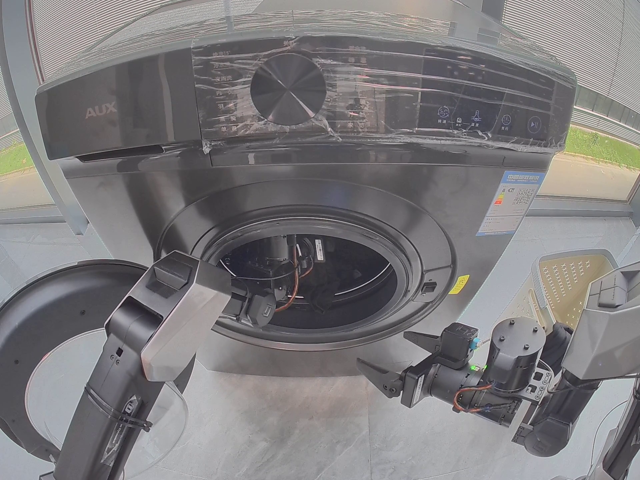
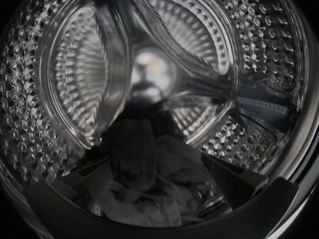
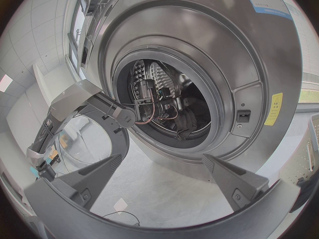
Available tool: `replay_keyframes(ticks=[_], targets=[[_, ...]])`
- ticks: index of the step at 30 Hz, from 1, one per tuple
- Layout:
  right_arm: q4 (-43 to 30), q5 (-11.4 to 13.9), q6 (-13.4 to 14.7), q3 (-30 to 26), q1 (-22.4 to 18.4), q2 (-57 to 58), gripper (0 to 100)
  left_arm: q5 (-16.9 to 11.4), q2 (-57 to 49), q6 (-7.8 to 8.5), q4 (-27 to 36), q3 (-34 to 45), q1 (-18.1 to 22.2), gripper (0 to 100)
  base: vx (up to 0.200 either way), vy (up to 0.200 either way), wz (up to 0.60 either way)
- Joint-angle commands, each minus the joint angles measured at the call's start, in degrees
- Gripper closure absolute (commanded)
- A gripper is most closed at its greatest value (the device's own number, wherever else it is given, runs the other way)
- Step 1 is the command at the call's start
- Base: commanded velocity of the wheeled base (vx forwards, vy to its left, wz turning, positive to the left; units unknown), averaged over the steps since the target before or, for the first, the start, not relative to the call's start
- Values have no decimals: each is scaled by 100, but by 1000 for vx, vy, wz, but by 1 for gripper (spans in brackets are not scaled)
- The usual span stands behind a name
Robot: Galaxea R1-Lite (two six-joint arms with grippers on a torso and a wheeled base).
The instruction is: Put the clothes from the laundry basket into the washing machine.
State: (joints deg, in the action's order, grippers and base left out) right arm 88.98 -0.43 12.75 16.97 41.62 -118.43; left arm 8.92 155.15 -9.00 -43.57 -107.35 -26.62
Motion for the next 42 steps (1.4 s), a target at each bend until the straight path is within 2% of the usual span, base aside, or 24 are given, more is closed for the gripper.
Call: replay_keyframes(ticks=[1,2,5,7,14,16,17,25,29,32,35,39,42], targets=[[14,-1,-1,-1,4,-13,0,-93,-600,-58,314,882,-203,0,0,0,0],[14,-1,-1,-1,13,-13,0,-145,-714,-50,419,1111,-229,0,0,0,0],[14,-1,-1,-9,13,-4,0,-550,-987,-67,595,1761,-335,0,0,0,0],[14,8,-1,-9,13,-4,0,-690,-1048,-67,586,2087,-405,0,0,0,0],[14,8,-1,-9,22,-4,0,-673,-828,21,578,2166,-396,0,0,0,0],[14,-1,-1,-9,57,-4,0,-611,-697,188,551,2113,-352,0,0,0,0],[14,-1,-1,-9,57,-4,0,-585,-661,223,542,2078,-335,100,0,0,0],[14,-1,8,-9,57,-13,0,-479,-600,232,542,1841,-150,100,0,0,0],[14,-1,-1,-1,57,-13,0,-400,-582,170,534,1586,-71,100,0,0,0],[14,-1,-1,-1,57,-13,0,-260,-451,100,507,1225,-27,100,0,0,0],[14,-1,-1,-1,57,-13,0,-22,-196,-6,463,531,52,100,0,0,0],[14,-1,8,-1,57,-13,0,101,59,-67,437,-49,70,100,0,0,0],[14,-1,8,-1,48,-22,0,110,103,-67,437,-111,61,100,0,0,0]])
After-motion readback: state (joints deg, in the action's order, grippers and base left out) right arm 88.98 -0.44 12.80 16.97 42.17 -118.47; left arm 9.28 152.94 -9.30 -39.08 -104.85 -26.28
